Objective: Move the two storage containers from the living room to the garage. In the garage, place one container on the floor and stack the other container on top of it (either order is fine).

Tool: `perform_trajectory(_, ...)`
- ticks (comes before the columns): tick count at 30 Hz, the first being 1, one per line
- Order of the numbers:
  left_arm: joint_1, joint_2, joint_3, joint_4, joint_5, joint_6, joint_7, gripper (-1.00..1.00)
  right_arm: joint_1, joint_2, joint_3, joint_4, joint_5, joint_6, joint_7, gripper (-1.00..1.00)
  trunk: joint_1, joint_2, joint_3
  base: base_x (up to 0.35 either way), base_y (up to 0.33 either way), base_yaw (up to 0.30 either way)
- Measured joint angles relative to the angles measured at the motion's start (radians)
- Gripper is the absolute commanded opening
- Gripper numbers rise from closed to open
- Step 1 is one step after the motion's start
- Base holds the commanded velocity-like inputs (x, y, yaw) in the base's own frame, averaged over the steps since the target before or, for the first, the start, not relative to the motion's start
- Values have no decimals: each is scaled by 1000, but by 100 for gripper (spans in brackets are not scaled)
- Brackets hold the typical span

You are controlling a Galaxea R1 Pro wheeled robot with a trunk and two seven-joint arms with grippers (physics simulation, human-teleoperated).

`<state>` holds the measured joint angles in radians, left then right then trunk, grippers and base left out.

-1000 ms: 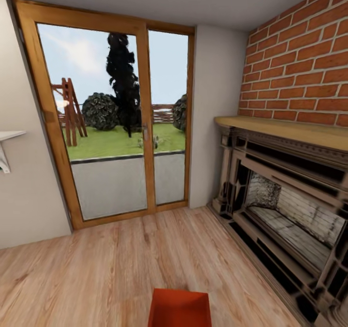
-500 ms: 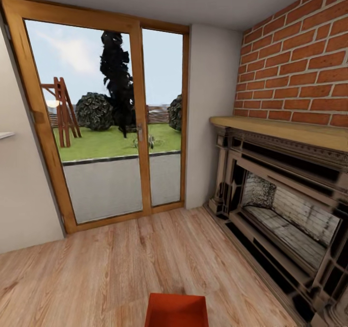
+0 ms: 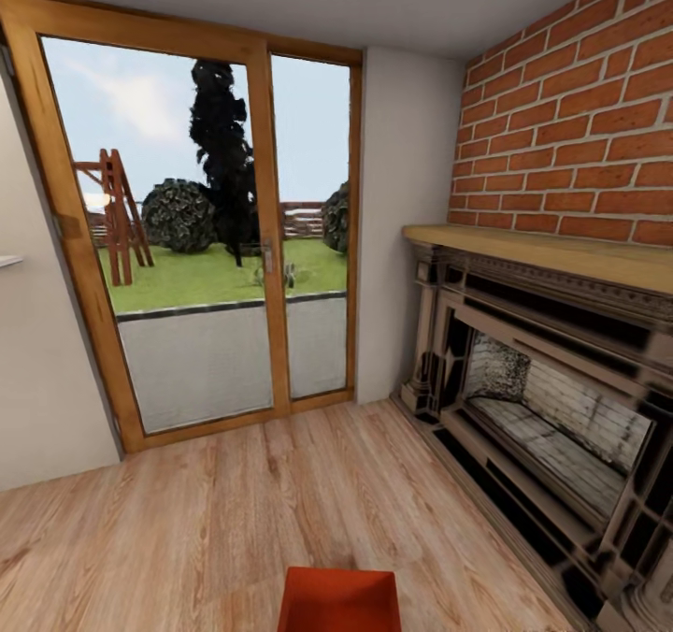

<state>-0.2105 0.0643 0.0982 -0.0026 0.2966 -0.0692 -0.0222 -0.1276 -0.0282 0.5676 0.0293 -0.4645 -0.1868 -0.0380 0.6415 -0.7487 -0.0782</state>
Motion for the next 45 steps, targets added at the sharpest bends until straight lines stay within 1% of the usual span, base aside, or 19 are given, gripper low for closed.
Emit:
perform_trajectory(15,0,0,0,0,0,0,0,100,0,0,5,0,-2,7,0,100,0,0,0,0,0,-3)
perform_trajectory(22,0,0,0,0,0,0,0,100,0,0,-3,0,-3,5,0,100,0,0,0,0,0,0)
perform_trajectory(24,0,0,0,0,0,0,0,100,0,0,1,0,-2,5,0,100,0,0,-1,0,0,0)
perform_trajectory(45,0,0,0,1,0,0,1,100,0,0,4,0,-2,6,-2,100,0,0,-32,0,0,-60)
